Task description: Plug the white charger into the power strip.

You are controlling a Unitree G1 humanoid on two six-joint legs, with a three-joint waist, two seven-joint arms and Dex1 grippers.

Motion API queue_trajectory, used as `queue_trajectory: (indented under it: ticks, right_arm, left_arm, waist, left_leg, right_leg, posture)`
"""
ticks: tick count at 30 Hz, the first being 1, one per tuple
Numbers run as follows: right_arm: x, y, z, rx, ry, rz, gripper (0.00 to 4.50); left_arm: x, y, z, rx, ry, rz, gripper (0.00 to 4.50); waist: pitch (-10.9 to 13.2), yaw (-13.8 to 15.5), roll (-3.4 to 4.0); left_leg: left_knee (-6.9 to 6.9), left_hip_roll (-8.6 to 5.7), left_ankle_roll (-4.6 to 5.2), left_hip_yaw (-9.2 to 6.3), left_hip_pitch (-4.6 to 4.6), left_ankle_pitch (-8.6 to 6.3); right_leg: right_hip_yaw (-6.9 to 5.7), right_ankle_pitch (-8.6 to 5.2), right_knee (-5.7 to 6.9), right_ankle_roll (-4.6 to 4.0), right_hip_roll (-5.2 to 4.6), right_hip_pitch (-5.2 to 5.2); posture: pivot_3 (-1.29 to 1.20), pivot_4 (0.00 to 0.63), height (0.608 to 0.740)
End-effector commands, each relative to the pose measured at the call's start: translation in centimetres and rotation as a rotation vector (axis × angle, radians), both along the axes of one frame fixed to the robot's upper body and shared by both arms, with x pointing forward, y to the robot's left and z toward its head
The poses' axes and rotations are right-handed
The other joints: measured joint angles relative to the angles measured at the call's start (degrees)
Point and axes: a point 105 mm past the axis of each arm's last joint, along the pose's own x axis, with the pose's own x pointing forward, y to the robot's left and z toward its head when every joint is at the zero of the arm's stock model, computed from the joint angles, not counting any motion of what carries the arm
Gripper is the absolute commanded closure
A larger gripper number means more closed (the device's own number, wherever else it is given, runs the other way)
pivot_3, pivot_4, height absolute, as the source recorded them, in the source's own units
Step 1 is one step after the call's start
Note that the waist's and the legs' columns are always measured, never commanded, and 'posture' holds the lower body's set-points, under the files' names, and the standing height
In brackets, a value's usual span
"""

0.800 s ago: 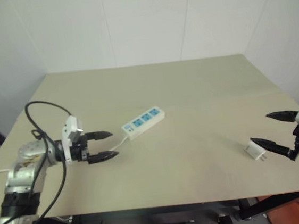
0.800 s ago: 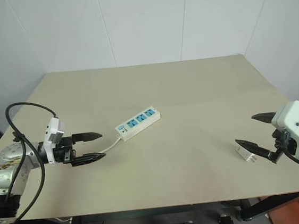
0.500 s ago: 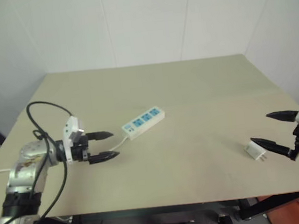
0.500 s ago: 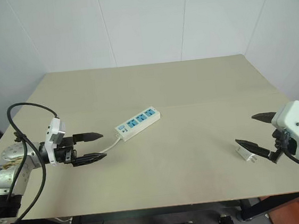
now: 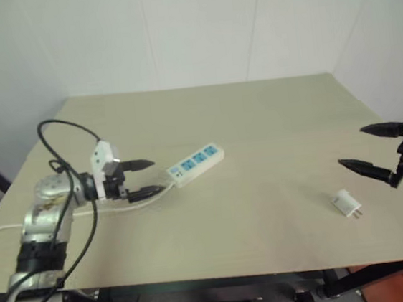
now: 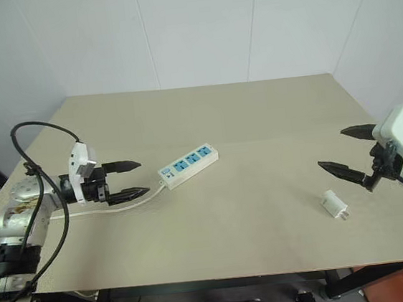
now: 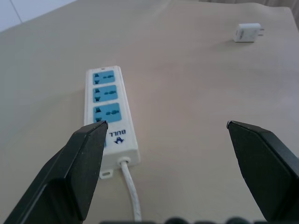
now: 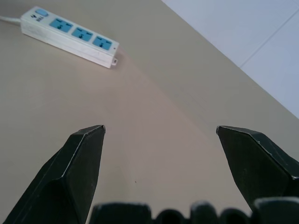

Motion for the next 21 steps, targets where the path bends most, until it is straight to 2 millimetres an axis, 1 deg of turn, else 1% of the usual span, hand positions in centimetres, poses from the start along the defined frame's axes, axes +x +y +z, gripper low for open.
queue_trajectory:
  ticks: [1, 3, 6, 9, 12, 16, 21]
  right_arm:
    - [0.0, 1.3, 1.4, 0.032, -0.012, 0.052, 0.00]
    - [0.2, 2.0, 1.4, 0.034, -0.005, 0.080, 0.00]
    - [0.7, 2.4, 1.3, 0.024, 0.003, 0.096, 0.00]
    - [1.3, 2.8, 1.5, 0.027, 0.002, 0.112, 0.00]
    - [1.7, 3.7, 1.7, 0.036, 0.003, 0.145, 0.00]
    - [2.0, 4.7, 1.8, 0.032, 0.017, 0.200, 0.00]
    - [2.1, 4.9, 1.7, 0.029, 0.025, 0.214, 0.00]
  left_arm:
    - [1.7, -0.3, 1.1, -0.014, -0.082, 0.047, 0.03]
    - [3.1, -0.8, 1.0, -0.048, -0.096, 0.088, 0.03]
    - [4.9, -2.4, 0.4, -0.094, -0.100, 0.118, 0.03]
    - [6.2, -4.2, -0.6, -0.112, -0.095, 0.128, 0.03]
    - [7.1, -5.5, -1.5, -0.116, -0.086, 0.152, 0.03]
    - [7.5, -6.1, -2.8, -0.111, -0.074, 0.175, 0.03]
    - [7.5, -5.3, -4.1, -0.089, -0.071, 0.214, 0.03]
  waist:
    - [0.00, -0.02, 0.00]
    - [0.00, 0.00, -0.01]
    - [0.01, 0.04, -0.01]
    - [0.02, 0.07, -0.03]
    - [0.02, -0.10, -0.04]
    - [0.03, -0.51, -0.05]
    - [0.03, -0.25, -0.05]
  left_leg:
    - [0.00, 0.00, 0.00, 0.00, 0.01, 0.00]
    - [-0.01, 0.00, 0.00, 0.00, 0.00, 0.00]
    - [0.00, -0.02, 0.00, 0.00, -0.05, 0.00]
    - [0.01, -0.04, 0.00, 0.00, -0.10, 0.00]
    - [0.02, -0.05, 0.00, 0.00, -0.12, 0.00]
    - [0.00, -0.04, 0.00, 0.00, -0.16, 0.00]
    - [0.02, -0.06, 0.00, 0.00, -0.22, 0.00]
  right_leg:
    - [0.01, 0.00, -0.01, 0.00, 0.00, 0.00]
    - [0.01, -0.01, -0.03, -0.01, 0.00, 0.00]
    - [0.01, 0.01, -0.05, 0.01, 0.00, -0.02]
    - [0.01, 0.03, -0.07, 0.05, -0.01, -0.03]
    - [0.01, 0.04, -0.09, 0.07, -0.02, -0.05]
    - [0.04, 0.05, -0.06, 0.07, 0.00, -0.13]
    - [0.05, 0.07, -0.06, 0.10, -0.01, -0.16]
  posture:
    - [0.00, 0.150, 0.740]
    - [0.00, 0.150, 0.740]
    - [0.00, 0.150, 0.740]
    - [0.00, 0.150, 0.740]
    - [0.00, 0.150, 0.740]
    - [0.00, 0.150, 0.740]
    - [0.00, 0.150, 0.740]
